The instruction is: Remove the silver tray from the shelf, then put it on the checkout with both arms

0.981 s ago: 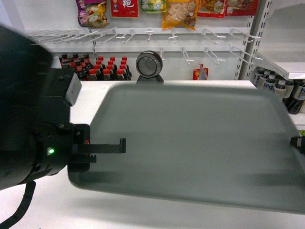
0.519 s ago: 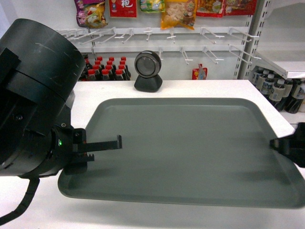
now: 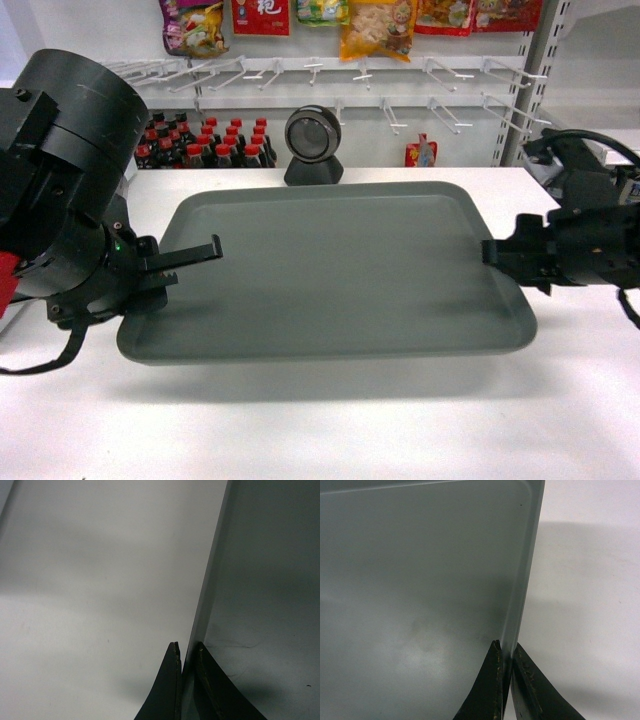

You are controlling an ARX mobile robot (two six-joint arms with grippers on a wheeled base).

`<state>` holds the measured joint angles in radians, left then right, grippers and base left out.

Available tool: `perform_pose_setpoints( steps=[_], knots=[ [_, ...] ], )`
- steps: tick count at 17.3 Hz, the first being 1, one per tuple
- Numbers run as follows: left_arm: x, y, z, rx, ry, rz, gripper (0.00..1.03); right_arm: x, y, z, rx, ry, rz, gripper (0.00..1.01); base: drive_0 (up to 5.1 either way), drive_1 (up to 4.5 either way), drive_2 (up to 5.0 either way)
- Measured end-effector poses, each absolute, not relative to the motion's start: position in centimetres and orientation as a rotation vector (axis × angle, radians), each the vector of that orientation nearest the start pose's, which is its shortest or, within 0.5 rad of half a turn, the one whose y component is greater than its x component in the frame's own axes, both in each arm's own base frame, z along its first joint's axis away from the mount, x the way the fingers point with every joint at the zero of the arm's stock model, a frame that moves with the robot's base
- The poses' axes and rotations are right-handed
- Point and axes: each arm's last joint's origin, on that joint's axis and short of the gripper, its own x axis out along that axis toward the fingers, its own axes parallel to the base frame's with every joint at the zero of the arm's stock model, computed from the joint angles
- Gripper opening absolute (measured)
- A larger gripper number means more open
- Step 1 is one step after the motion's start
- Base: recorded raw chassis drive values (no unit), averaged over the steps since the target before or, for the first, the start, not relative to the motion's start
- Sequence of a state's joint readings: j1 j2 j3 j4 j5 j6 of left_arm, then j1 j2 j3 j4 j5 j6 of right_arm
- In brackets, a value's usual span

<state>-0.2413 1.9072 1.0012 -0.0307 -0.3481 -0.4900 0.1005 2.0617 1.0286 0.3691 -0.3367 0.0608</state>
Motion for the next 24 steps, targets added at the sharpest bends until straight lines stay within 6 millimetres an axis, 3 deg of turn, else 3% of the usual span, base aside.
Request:
perform_pose_setpoints(
  steps=[3,6,7,8,9,10,11,12,13,14,16,18,19,22,24],
  knots=[
    [37.4,-7.4,10.9,-0.166,0.862,0.309,0.04,42.2,5.7,8.4,0.114,0.715,0.388,0.03,0.0,0.0,0.0],
    [38.7,-7.6,9.2,-0.132,0.894,0.282,0.04,43.5,6.0,7.0,0.092,0.773,0.351,0.03,0.0,0.0,0.0],
    [39.1,-7.8,7.9,-0.077,0.951,0.254,0.03,43.3,6.4,5.6,0.057,0.817,0.317,0.03,0.0,0.0,0.0],
    [39.3,-8.0,7.6,-0.049,0.974,0.249,0.03,43.2,6.8,5.3,0.001,0.819,0.318,0.11,0.0,0.0,0.0],
    [39.6,-8.0,8.1,-0.038,0.947,0.296,0.24,43.0,6.7,5.5,-0.05,0.776,0.321,0.39,0.0,0.0,0.0],
    [38.5,-8.2,11.8,-0.065,0.723,0.323,0.51,42.8,6.3,6.9,-0.065,0.467,0.199,0.47,0.0,0.0,0.0],
    [38.7,-8.2,18.4,-0.172,0.326,0.211,0.58,37.9,4.8,7.1,-0.048,0.232,0.03,0.23,0.0,0.0,0.0],
    [38.0,-7.6,19.1,-0.159,0.184,0.096,0.49,36.0,4.1,7.9,-0.038,0.177,0.019,0.14,0.0,0.0,0.0],
    [36.4,-6.9,18.0,-0.119,0.14,0.046,0.42,34.8,3.5,9.0,-0.031,0.129,0.005,0.06,0.0,0.0,0.0],
    [34.1,-6.1,15.5,-0.066,0.154,0.01,0.33,33.6,2.8,10.4,-0.022,0.085,-0.013,0.02,0.0,0.0,0.0],
    [30.9,-4.6,13.5,-0.025,0.142,0.008,0.16,31.1,2.3,11.8,-0.015,0.071,-0.015,0.02,0.0,0.0,0.0],
    [28.6,-3.4,16.8,-0.032,-0.022,0.013,0.01,28.0,2.1,11.4,-0.018,0.13,0.01,0.02,0.0,0.0,0.0],
    [27.2,-3.1,17.8,-0.03,-0.069,0.003,0.01,26.6,1.8,11.5,-0.018,0.142,0.009,0.02,0.0,0.0,0.0],
    [23.4,-2.0,15.3,-0.012,0.059,-0.001,0.01,23.4,1.0,13.5,-0.011,0.063,-0.005,0.02,0.0,0.0,0.0],
    [21.6,-1.4,16.6,-0.019,-0.01,0.008,0.01,21.4,0.1,14.1,-0.008,0.036,-0.001,0.02,0.0,0.0,0.0]
  ],
)
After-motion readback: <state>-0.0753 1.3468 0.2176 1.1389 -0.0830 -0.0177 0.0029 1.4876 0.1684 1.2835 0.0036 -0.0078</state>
